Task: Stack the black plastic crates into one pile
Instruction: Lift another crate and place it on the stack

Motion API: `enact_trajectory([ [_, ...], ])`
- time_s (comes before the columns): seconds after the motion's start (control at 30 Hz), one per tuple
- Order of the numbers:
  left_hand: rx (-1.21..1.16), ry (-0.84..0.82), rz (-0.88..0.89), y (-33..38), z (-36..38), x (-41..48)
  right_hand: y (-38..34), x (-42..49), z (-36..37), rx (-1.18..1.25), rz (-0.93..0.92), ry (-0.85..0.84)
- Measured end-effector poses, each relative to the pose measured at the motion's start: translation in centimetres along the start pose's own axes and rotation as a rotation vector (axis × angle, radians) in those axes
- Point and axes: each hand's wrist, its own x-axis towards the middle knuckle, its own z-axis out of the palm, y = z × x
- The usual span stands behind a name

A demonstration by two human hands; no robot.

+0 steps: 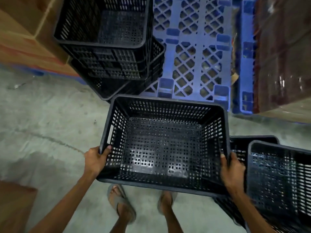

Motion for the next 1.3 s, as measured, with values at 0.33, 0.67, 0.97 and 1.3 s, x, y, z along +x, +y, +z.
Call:
enact_trajectory([
  [0.33, 0.051, 0.071, 0.145, 0.4, 4.0, 0.9, 2.2, 1.2, 4.6, 0.063, 0.02, -0.03],
  [0.67, 0.119, 0.132, 0.216, 0.0, 4.4, 1.2, 1.9, 0.9, 4.6, 0.05, 0.011, 0.026],
  [0.97, 0.14, 0.204, 0.217, -0.5, 5.8, 1.3, 2.5, 1.3, 5.0, 0.075, -0.022, 0.057],
  [1.3, 0.158, 0.148, 0.232, 0.1, 5.1, 0.6, 2.4, 1.5, 5.1, -0.089, -0.076, -0.009],
])
